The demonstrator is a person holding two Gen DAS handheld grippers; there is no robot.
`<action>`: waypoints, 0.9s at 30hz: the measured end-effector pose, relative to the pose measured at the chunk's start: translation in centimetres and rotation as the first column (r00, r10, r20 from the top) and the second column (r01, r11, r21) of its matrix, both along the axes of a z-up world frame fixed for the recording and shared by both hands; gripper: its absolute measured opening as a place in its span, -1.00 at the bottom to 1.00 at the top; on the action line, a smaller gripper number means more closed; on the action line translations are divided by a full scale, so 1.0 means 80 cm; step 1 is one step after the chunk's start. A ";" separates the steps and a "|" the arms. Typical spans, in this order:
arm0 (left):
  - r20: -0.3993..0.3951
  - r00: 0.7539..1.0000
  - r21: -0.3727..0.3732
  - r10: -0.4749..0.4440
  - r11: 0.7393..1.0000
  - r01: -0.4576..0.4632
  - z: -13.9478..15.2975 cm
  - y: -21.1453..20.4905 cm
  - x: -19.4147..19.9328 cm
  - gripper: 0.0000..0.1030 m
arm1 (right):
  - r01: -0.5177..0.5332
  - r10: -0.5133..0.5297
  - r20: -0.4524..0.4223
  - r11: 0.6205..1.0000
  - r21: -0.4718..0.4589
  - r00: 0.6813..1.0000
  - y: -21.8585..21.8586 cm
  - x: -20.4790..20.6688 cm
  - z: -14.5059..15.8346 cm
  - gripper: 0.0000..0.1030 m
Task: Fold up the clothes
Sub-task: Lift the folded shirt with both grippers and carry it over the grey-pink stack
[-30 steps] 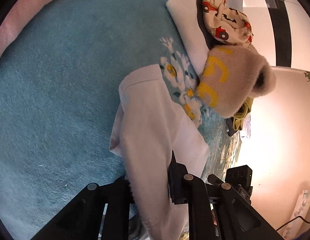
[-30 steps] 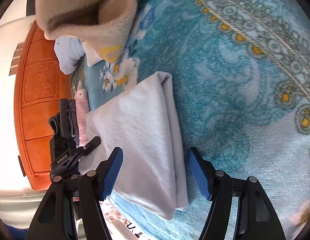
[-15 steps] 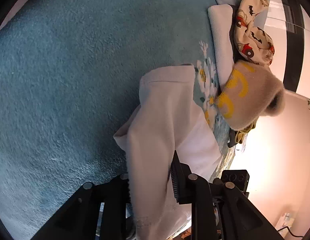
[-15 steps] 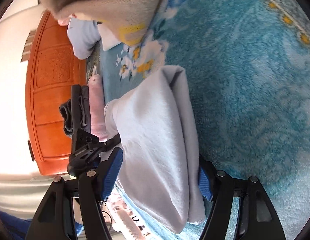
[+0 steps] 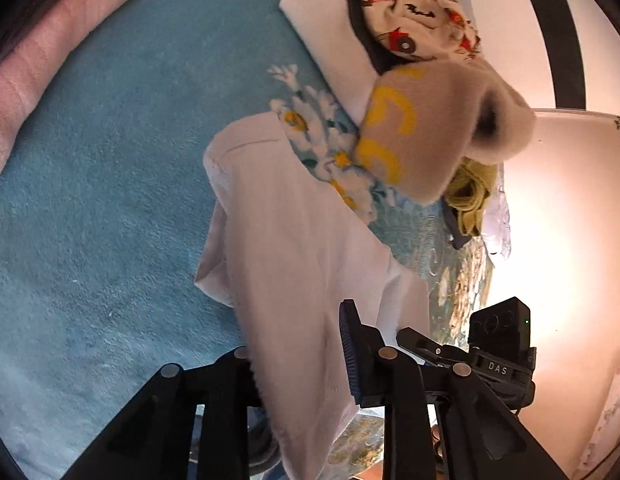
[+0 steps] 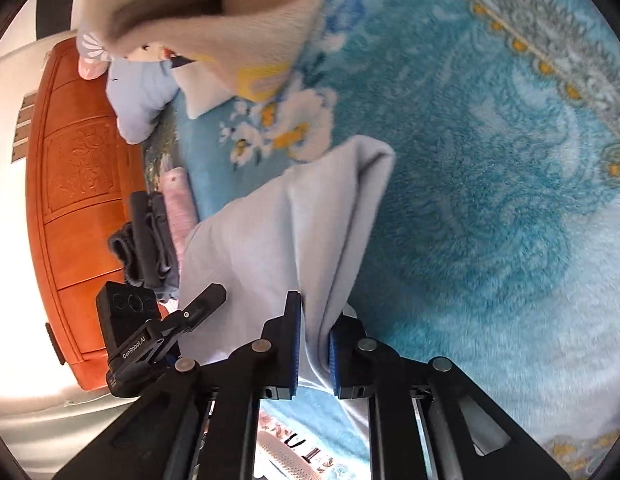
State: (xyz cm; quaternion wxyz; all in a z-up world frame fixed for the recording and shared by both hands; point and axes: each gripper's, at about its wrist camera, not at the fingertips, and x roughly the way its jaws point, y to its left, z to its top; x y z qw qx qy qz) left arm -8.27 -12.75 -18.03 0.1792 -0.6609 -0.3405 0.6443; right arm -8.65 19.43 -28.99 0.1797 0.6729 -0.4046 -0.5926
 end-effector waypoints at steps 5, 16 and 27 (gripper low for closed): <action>-0.039 0.999 0.066 0.013 0.998 -0.010 0.061 0.009 0.031 -0.49 | 0.035 -0.035 -0.066 0.999 -0.003 0.997 0.034 0.029 0.080 -0.77; -0.118 0.993 0.085 0.031 0.996 -0.021 0.196 0.043 0.098 -0.48 | 0.018 -0.018 -0.198 1.000 -0.002 0.980 0.072 0.090 0.227 -0.76; -0.259 0.956 0.022 0.134 0.991 -0.133 0.329 0.005 0.166 -0.48 | -0.005 -0.060 -0.331 0.981 -0.193 0.942 0.057 0.120 0.297 -0.76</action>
